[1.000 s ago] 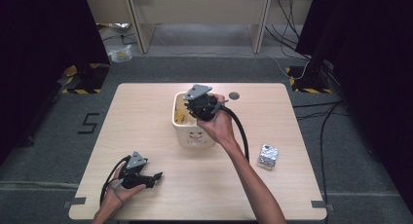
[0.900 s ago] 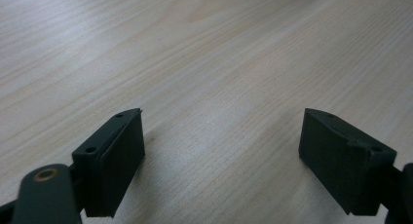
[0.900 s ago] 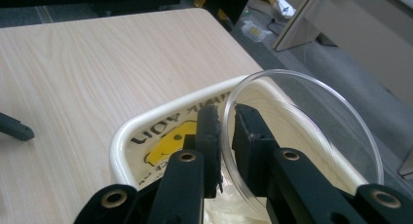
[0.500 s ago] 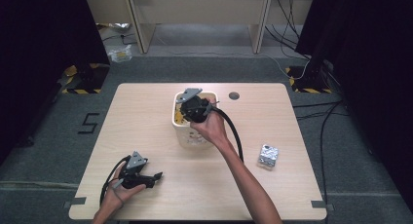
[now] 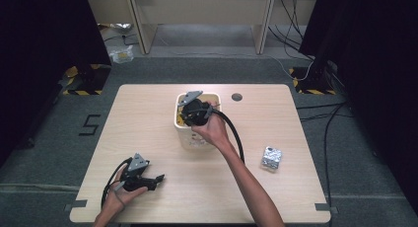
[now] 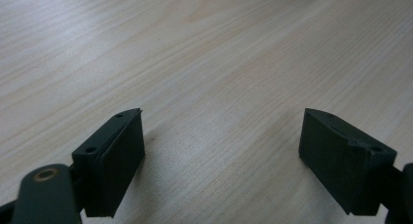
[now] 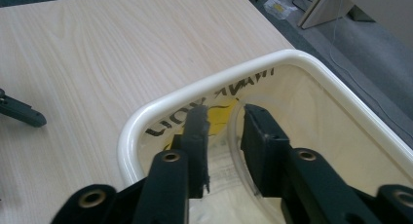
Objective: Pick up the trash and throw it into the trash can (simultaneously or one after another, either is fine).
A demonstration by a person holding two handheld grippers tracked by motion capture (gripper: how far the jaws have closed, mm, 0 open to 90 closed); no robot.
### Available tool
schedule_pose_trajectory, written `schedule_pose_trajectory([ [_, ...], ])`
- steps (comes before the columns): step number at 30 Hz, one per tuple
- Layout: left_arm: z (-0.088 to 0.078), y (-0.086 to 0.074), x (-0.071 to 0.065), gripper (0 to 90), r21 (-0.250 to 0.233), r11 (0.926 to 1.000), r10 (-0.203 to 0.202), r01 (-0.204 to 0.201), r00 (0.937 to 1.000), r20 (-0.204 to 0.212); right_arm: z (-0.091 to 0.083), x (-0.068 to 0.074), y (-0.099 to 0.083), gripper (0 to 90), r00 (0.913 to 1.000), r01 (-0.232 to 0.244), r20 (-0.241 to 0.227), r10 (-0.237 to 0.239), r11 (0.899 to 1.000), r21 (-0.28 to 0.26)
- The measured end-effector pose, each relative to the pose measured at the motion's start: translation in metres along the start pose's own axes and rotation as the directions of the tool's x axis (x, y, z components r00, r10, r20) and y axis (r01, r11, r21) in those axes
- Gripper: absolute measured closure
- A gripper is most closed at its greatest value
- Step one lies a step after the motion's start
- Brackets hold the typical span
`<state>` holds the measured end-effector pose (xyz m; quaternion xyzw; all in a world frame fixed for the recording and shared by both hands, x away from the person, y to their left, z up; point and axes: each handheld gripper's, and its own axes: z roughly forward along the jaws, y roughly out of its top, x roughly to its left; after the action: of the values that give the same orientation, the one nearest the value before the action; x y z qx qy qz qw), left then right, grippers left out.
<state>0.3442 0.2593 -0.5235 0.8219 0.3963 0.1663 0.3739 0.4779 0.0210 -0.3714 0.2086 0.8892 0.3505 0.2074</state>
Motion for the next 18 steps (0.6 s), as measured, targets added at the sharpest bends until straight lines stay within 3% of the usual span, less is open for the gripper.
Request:
schedule_pose_trajectory([
  [2, 0.000, 0.000, 0.000, 16.0, 0.001, 1.0000, 0.000, 0.000, 1.0000, 0.000, 0.000, 0.000, -0.001, 68.4, 1.0000, -0.007, 0.003, 0.007, 1.000, -0.001],
  [3, 0.000, 0.000, 0.000, 16.0, 0.000, 1.0000, 0.000, 0.000, 1.0000, 0.000, -0.001, -0.001, -0.001, 59.5, 0.9997, -0.020, 0.012, 0.020, 1.000, -0.007],
  [9, 0.000, 0.000, 0.000, 16.0, -0.003, 1.0000, -0.004, 0.004, 1.0000, -0.001, -0.011, -0.006, 0.000, 42.4, 0.9968, -0.070, 0.034, 0.072, 0.996, -0.047],
  [14, 0.000, 0.000, 0.000, 15.9, -0.001, 1.0000, -0.002, 0.002, 1.0000, 0.000, -0.023, -0.011, -0.001, 36.4, 0.9931, -0.099, 0.056, 0.103, 0.992, -0.073],
  [18, 0.000, 0.000, 0.000, 15.9, -0.004, 1.0000, -0.003, 0.003, 1.0000, -0.001, -0.040, -0.019, -0.005, 32.3, 0.9853, -0.139, 0.085, 0.149, 0.984, -0.107],
])
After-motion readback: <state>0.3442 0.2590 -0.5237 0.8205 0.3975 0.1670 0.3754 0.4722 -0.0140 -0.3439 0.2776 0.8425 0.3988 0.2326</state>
